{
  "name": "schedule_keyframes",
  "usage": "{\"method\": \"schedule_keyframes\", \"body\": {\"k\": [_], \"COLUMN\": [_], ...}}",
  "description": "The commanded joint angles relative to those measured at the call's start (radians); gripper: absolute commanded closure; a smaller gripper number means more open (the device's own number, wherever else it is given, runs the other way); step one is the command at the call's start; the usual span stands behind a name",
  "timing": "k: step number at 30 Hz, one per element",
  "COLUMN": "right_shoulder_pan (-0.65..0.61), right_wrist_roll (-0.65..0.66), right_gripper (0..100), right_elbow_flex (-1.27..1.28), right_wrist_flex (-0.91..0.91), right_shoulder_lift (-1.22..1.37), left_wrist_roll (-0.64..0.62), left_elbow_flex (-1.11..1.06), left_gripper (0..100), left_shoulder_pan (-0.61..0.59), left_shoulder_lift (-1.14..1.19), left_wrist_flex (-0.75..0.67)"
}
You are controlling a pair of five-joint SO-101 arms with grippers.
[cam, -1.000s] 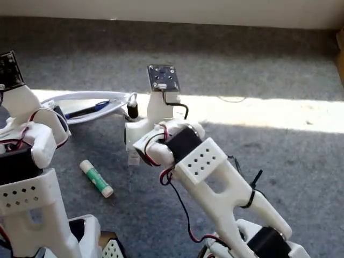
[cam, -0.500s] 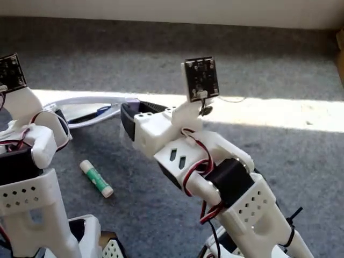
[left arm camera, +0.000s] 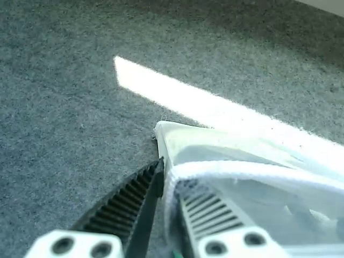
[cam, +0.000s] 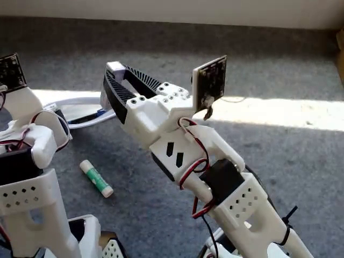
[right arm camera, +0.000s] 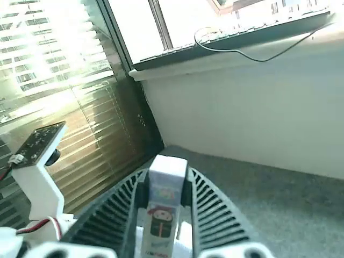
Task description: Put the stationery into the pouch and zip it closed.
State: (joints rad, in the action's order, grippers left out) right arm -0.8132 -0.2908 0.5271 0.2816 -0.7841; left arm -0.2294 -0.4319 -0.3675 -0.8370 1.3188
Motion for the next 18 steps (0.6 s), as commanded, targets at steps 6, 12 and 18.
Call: {"method": "schedule_keyframes", "body": {"k": [6, 12, 18], "right_shoulder_pan": [-0.102, -0.116, -0.116], "right_wrist_roll": [0.192, 0.215, 0.215], "right_gripper": [99.3, 99.4, 99.4], "right_elbow_flex": [0.418, 0.541, 0.544], "right_wrist_flex": [-0.751, -0.888, -0.889], "right_shoulder_lift": [-0.030, -0.028, -0.027], "left_wrist_roll": [0.006, 0.006, 0.006], "left_elbow_flex": [0.051, 0.051, 0.051], "left_gripper": [99, 99, 99], "left_shoulder_pan": [0.016, 0.016, 0.016], "left_shoulder_lift": [-0.035, -0.035, -0.035], "left_wrist_flex": [0.002, 0.002, 0.002]}}
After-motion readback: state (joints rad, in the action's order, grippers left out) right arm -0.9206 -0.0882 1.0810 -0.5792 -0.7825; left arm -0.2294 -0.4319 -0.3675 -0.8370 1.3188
